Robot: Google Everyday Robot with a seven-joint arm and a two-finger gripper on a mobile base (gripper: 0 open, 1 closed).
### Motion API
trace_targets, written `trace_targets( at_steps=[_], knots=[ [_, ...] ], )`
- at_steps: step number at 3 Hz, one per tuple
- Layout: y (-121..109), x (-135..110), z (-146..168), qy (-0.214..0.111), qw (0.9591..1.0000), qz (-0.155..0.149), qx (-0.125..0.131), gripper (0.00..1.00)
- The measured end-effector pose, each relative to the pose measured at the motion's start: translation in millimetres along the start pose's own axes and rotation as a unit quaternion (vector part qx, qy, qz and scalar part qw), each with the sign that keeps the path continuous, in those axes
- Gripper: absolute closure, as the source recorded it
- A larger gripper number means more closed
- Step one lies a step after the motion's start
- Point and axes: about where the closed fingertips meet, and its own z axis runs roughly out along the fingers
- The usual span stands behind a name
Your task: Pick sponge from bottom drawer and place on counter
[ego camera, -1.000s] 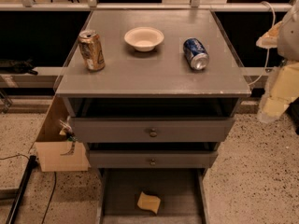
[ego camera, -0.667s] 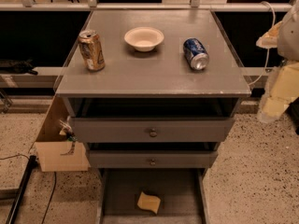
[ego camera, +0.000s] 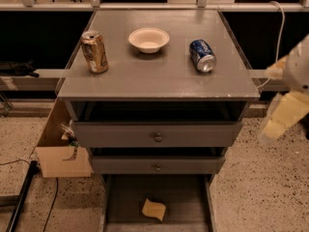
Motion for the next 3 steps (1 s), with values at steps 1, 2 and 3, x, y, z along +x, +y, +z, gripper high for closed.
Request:
trace_targets(
  at_steps=[1, 2, 3],
  knots=[
    [30.9, 52.0, 100.2, -0.100, 0.9818, 0.138, -0.085, 0.00],
    [32.5, 43.7, 95.5, -0.114, 0.9792, 0.142, -0.090, 0.00],
    [32.5, 43.7, 95.5, -0.114, 0.9792, 0.142, -0.090, 0.00]
  ],
)
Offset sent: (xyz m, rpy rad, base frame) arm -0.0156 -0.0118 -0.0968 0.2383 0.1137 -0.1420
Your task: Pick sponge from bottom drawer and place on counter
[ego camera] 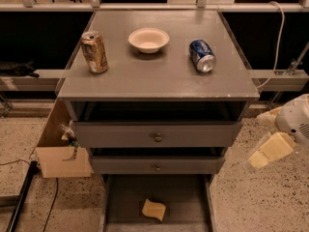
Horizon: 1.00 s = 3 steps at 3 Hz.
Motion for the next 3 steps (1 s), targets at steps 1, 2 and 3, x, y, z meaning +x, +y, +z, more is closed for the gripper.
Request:
trace_targets(
  at_steps=[1, 2, 3],
  knots=[
    [-1.8, -8.3, 10.6, -0.009, 0.9999, -0.010, 0.002, 0.00],
    [0.2, -16.5, 42.5, -0.039, 0.9988, 0.018, -0.021, 0.00],
    [15.0, -19.6, 95.4, -0.060, 0.9939, 0.068, -0.062, 0.00]
  ],
)
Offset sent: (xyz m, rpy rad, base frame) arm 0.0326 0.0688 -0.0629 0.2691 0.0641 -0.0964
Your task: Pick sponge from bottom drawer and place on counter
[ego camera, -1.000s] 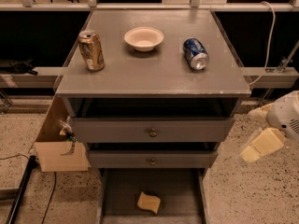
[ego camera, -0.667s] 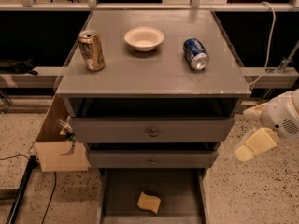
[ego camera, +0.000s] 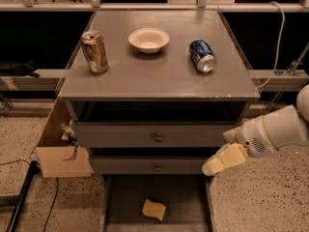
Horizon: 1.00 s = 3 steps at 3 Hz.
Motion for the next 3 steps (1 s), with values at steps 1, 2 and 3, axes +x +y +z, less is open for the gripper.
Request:
trace_targets(
  at_steps=[1, 2, 3],
  knots=[
    [-4.3, 14.1, 44.7, 0.023, 0.9994, 0.007, -0.025, 0.00],
    [-4.3, 14.1, 44.7, 0.023, 0.9994, 0.007, -0.025, 0.00],
    [-10.0, 16.3, 90.6, 0.015, 0.9982, 0.040, -0.042, 0.00]
  ],
)
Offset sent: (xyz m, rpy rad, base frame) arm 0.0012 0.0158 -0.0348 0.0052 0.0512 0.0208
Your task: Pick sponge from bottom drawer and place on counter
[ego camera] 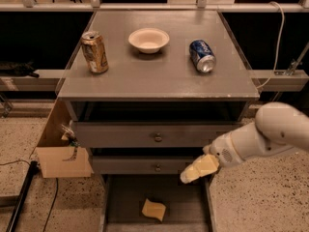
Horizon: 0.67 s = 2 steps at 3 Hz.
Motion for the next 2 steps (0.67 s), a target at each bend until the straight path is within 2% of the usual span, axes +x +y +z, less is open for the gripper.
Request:
trace_targets(
  at_steps=[1, 2],
  knots=[
    [-15.5, 21.8, 56.3, -0.016, 0.9983, 0.053, -0.014, 0.00],
    [-34.5, 48.6, 87.8, -0.045, 0.9921, 0.117, 0.006, 0.00]
  ],
)
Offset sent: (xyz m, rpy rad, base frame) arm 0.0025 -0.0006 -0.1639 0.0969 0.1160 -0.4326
